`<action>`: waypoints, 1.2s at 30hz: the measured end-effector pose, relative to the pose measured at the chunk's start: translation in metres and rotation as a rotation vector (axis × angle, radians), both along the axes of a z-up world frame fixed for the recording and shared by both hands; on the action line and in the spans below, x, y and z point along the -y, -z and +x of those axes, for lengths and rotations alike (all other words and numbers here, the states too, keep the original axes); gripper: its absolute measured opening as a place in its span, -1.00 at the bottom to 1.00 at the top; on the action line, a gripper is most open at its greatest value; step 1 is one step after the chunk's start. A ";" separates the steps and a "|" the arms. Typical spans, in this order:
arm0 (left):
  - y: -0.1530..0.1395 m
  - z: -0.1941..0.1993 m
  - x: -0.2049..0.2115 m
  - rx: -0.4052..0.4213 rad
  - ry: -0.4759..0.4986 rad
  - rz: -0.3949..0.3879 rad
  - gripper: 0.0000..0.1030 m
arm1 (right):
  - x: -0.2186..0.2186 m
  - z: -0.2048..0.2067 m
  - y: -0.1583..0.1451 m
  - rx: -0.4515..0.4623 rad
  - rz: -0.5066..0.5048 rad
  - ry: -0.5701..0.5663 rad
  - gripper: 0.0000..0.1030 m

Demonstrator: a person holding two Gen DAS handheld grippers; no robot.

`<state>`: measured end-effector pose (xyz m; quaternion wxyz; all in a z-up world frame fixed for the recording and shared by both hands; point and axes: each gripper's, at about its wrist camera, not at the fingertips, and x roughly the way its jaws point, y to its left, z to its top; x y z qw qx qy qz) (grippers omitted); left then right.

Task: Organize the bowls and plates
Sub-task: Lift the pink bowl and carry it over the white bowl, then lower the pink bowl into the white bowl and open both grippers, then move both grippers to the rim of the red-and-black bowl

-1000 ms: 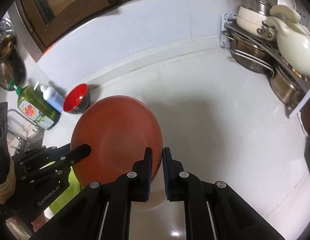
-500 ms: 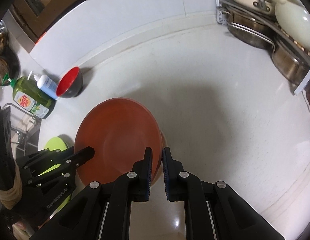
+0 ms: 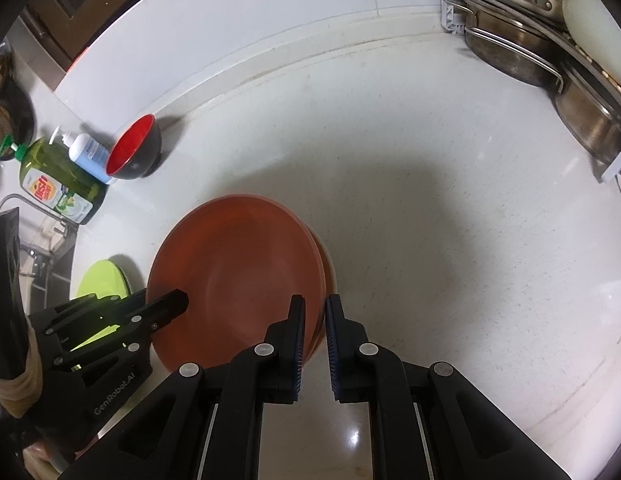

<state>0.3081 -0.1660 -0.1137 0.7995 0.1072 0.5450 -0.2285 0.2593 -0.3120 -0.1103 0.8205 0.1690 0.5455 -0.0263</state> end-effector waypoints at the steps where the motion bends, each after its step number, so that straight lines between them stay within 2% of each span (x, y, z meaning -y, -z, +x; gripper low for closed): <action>1: 0.001 0.000 0.001 -0.001 0.000 0.001 -0.69 | -0.001 0.000 0.001 -0.002 0.000 0.000 -0.77; 12: 0.004 0.000 0.004 0.011 0.004 0.007 -0.67 | 0.000 -0.001 0.008 -0.011 0.010 -0.003 -0.76; 18: 0.006 0.001 0.003 0.013 0.009 0.009 -0.33 | 0.001 -0.002 0.007 -0.010 -0.004 0.007 -0.72; 20: 0.005 0.001 0.002 0.021 0.002 0.013 -0.23 | 0.000 -0.003 0.006 -0.007 -0.019 0.005 -0.45; 21: 0.004 0.001 0.001 0.030 -0.003 0.015 -0.22 | 0.000 -0.004 0.005 -0.001 -0.027 0.010 -0.43; 36: -0.037 0.006 -0.028 0.157 -0.063 -0.005 0.19 | -0.026 0.000 -0.028 0.091 -0.089 -0.045 -0.39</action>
